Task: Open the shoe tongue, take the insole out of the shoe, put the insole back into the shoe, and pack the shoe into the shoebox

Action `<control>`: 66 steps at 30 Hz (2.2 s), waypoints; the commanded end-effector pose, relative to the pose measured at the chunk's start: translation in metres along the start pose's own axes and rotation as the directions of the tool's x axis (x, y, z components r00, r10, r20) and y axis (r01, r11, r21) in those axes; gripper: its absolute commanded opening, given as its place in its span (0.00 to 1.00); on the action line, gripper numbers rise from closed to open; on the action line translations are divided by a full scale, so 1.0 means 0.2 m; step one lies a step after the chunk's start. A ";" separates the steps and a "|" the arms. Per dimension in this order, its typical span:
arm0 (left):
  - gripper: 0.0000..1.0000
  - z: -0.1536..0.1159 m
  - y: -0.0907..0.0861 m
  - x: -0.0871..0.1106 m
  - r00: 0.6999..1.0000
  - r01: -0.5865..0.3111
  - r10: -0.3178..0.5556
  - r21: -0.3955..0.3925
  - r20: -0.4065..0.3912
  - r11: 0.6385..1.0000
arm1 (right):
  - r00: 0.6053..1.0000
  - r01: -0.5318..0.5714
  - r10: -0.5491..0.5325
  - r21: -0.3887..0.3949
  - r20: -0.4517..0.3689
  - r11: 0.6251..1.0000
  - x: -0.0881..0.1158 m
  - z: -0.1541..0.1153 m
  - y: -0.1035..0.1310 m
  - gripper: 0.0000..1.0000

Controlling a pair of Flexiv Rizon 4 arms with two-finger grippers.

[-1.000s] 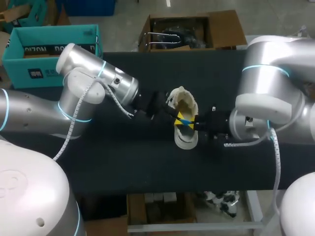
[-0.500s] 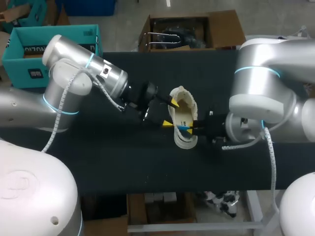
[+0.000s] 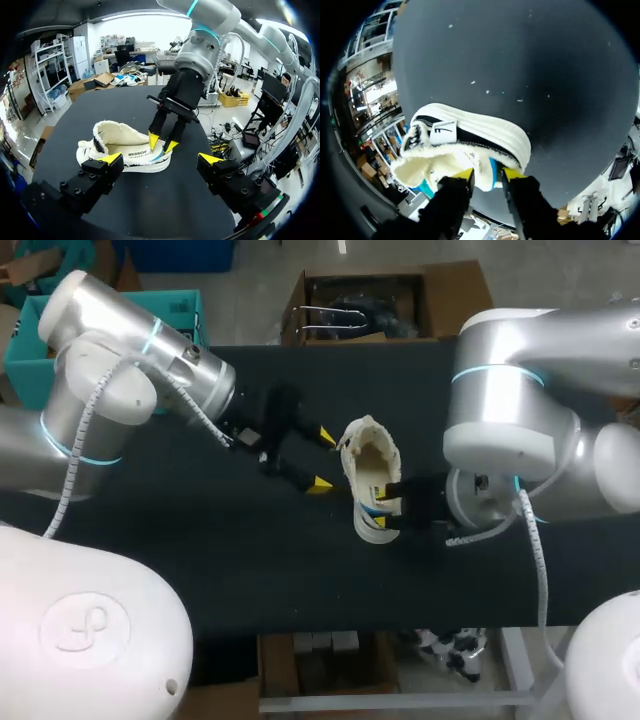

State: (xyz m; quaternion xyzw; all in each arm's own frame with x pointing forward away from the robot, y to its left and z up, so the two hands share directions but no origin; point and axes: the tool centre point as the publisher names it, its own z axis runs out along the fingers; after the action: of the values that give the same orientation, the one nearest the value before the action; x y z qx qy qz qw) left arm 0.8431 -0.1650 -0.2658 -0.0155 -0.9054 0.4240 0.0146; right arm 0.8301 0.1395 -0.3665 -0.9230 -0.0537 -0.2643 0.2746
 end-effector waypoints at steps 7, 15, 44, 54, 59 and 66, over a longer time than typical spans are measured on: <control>1.00 -0.13 0.10 0.07 0.983 0.164 -0.160 -0.040 0.091 0.986 | 0.996 0.074 -0.075 0.014 0.046 0.997 0.00 -0.11 -0.15 0.00; 1.00 -0.23 0.17 0.06 0.946 0.300 -0.293 -0.034 0.135 0.953 | 0.992 0.096 -0.101 0.071 0.073 0.993 0.08 0.04 -0.11 0.00; 1.00 -0.38 0.27 0.10 0.841 0.515 -0.494 -0.043 0.219 0.856 | 0.989 0.087 -0.108 0.195 0.100 0.977 0.03 0.02 0.05 0.00; 1.00 -0.35 0.27 0.15 0.827 0.538 -0.515 -0.054 0.225 0.841 | 0.967 0.181 -0.226 0.316 0.113 0.931 0.15 -0.12 0.04 1.00; 1.00 -0.35 0.27 0.15 0.801 0.576 -0.549 -0.056 0.239 0.816 | 0.954 0.213 -0.269 0.335 0.131 0.918 0.18 -0.17 0.00 1.00; 1.00 -0.40 0.32 0.10 0.752 0.641 -0.547 -0.218 0.367 0.736 | 0.917 0.173 -0.316 0.473 0.242 0.864 0.23 -0.28 0.02 1.00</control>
State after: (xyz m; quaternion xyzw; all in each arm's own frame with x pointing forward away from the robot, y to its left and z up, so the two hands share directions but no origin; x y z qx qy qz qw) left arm 0.8196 -0.0624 -0.2680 0.3391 -0.8822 0.3224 0.0533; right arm 0.8479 0.1287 -0.3228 -0.8425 -0.1853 -0.3189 0.3927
